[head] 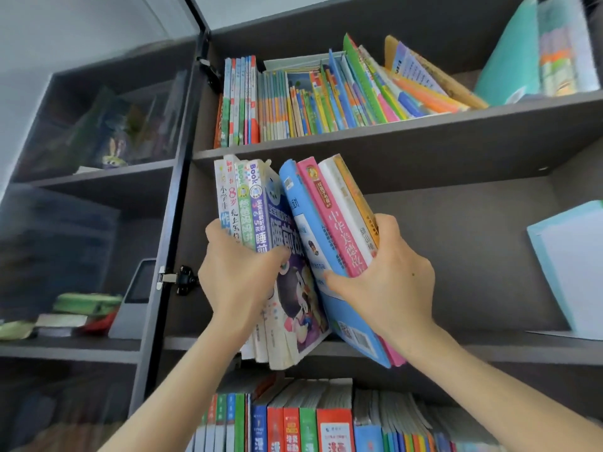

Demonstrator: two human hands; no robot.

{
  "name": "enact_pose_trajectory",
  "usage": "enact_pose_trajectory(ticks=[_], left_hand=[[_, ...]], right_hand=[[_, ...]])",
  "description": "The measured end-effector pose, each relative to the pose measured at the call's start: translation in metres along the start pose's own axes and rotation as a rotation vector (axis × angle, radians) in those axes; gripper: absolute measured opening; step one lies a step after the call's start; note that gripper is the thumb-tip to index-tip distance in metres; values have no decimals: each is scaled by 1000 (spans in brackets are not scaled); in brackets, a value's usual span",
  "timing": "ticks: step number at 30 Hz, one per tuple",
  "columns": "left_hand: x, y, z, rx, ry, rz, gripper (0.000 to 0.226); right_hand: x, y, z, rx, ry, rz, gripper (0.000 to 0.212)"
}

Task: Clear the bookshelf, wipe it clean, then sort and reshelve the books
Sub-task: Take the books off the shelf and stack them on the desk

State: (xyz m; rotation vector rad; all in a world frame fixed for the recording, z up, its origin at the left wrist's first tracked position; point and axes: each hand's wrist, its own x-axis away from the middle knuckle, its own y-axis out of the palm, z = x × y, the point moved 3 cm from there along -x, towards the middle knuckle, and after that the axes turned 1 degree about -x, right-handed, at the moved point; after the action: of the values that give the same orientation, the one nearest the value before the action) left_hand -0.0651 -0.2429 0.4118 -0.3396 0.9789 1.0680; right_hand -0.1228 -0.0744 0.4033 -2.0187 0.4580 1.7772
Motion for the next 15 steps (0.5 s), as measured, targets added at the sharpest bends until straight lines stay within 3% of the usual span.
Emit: enact_pose_trajectory(ticks=[8,15], left_hand=[[99,-75,110,-53,34,52,61],[196,-173,184,-147,-131,106,59]], right_hand=[[54,-128,-44,-174,-27,76,66],[114,-218,-96,-406,35,-145,67]])
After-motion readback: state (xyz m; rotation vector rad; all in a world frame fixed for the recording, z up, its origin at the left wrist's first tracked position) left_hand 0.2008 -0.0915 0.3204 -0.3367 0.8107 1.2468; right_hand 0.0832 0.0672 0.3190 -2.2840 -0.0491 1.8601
